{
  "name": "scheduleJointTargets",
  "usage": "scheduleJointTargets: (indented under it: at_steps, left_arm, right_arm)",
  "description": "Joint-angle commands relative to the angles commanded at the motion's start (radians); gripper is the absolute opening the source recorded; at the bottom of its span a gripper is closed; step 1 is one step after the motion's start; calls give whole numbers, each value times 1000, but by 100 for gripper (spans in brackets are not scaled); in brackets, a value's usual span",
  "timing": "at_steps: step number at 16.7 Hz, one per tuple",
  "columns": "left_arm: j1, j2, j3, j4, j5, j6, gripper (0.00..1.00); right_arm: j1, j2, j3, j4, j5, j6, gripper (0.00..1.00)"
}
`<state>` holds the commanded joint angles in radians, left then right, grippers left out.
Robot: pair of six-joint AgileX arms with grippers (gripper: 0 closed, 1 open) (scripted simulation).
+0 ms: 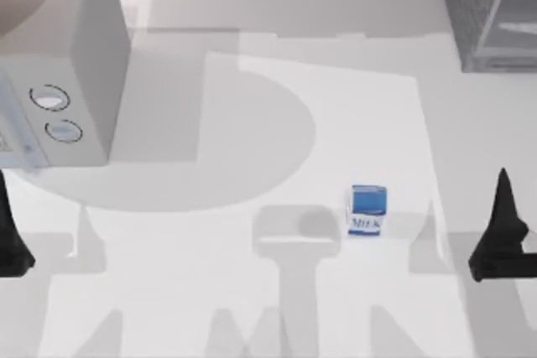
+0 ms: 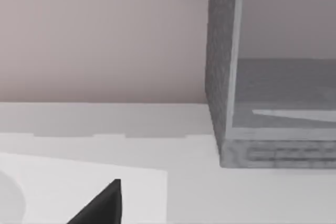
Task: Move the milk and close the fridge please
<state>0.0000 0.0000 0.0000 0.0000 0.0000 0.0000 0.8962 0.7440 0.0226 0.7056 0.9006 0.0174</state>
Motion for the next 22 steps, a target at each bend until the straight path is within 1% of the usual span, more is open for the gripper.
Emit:
scheduleJointTargets:
  at_steps: [2, 8, 11, 15, 22]
  left_arm:
    - [0, 0, 0, 0, 0, 0, 100]
    - [0, 0, 0, 0, 0, 0, 100]
    - [0, 0, 0, 0, 0, 0, 100]
    - [0, 0, 0, 0, 0, 0, 100]
    - [0, 0, 0, 0, 0, 0, 100]
  right_arm:
    - [27, 23, 1, 23, 27, 1, 100]
    - [28, 34, 3, 31, 29, 4, 100]
    - [52, 131, 42, 96, 54, 26, 100]
    - [98, 407, 132, 245, 115, 73, 100]
    - [168, 1095, 328, 546, 220, 176, 100]
